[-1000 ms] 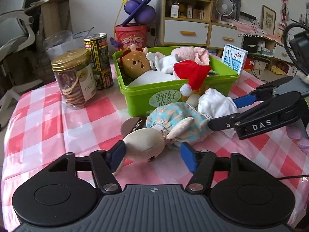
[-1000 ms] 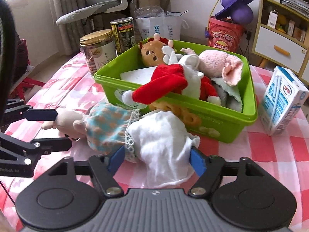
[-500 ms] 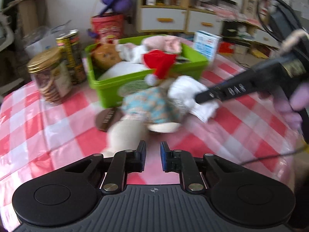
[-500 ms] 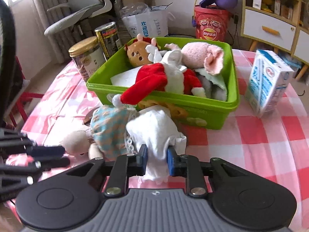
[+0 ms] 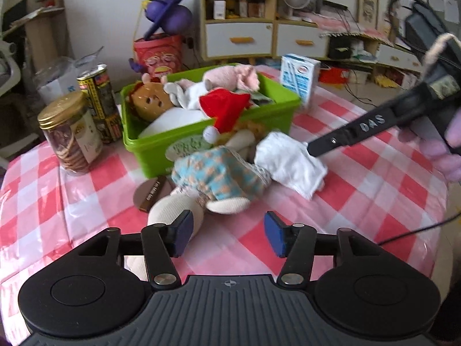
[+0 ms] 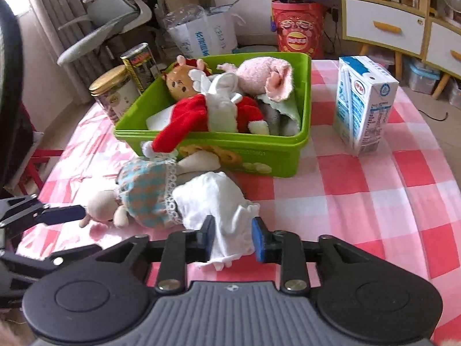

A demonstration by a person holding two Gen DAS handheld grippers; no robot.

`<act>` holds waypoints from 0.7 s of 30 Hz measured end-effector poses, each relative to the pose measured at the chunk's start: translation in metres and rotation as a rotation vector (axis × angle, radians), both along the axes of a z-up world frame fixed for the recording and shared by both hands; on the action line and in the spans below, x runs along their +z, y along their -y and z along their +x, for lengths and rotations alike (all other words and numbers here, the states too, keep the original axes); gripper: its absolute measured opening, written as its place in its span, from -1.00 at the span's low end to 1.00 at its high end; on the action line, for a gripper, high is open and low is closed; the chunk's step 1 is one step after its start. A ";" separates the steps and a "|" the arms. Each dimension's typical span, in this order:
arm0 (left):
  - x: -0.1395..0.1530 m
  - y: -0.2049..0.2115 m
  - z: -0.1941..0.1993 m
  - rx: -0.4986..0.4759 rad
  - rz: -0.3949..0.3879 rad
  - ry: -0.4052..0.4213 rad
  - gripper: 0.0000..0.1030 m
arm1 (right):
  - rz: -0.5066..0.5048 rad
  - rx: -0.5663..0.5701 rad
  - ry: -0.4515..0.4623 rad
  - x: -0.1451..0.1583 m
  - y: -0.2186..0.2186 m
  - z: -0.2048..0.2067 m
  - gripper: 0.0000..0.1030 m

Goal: Organize soft objects
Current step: 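Grasp the bunny doll's legs with the left tool while the right tool grasps the white cloth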

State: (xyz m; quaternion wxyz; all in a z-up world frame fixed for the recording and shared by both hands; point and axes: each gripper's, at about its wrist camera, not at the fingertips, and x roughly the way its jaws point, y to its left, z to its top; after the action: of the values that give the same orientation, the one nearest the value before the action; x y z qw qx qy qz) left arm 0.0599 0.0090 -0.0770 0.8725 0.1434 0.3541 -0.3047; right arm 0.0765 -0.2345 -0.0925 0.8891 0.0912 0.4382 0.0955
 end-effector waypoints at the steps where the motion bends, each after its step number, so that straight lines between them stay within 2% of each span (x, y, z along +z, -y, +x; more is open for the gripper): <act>1: 0.000 0.002 0.002 0.008 0.002 0.010 0.13 | 0.002 0.007 0.005 0.001 -0.001 0.000 -0.82; 3: -0.001 0.004 0.005 0.015 0.005 0.026 0.20 | -0.005 0.014 0.007 0.000 -0.004 0.000 -0.55; 6: -0.006 0.009 0.011 0.031 0.025 0.033 0.21 | -0.006 0.041 0.003 -0.002 -0.010 0.001 -0.43; 13: -0.019 0.022 0.025 0.060 0.091 0.050 0.25 | -0.041 0.047 -0.040 -0.018 -0.017 0.009 -0.42; 21: -0.031 0.040 0.032 0.056 0.185 0.102 0.26 | -0.062 0.040 -0.041 -0.026 -0.021 0.016 -0.42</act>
State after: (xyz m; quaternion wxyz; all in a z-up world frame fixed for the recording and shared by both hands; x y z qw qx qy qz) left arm 0.0921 -0.0313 -0.1084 0.8805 0.2288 0.3400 -0.2382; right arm 0.0924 -0.2132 -0.1181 0.8804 0.0564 0.4607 0.0977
